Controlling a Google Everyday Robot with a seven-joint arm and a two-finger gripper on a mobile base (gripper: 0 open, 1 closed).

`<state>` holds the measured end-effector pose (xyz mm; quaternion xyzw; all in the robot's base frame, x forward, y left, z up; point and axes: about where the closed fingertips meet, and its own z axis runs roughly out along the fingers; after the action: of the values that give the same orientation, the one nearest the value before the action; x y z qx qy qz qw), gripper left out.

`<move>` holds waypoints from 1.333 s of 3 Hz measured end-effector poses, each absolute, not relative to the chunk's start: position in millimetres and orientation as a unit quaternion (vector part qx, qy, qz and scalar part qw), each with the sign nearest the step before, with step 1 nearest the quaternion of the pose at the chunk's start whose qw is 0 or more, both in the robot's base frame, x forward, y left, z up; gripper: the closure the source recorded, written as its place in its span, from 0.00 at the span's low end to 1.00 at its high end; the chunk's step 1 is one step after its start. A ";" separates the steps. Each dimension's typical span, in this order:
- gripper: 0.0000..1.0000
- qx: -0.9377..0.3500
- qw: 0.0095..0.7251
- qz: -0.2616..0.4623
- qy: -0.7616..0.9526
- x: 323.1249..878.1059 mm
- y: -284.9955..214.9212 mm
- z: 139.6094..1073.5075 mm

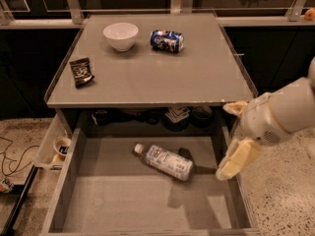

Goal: Pick blue plastic bottle from top drawer and place on counter

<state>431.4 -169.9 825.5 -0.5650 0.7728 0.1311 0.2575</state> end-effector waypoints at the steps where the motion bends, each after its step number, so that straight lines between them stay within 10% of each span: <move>1: 0.00 -0.561 0.274 0.144 0.768 423.5 -147.7 767.5; 4: 0.00 -0.546 0.291 0.168 0.767 434.5 -125.1 715.4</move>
Offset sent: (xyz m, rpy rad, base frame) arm -0.0075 0.0189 -0.0486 0.0427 -0.0032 0.0063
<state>434.5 -125.1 715.4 -0.5465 0.7669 0.1684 0.2914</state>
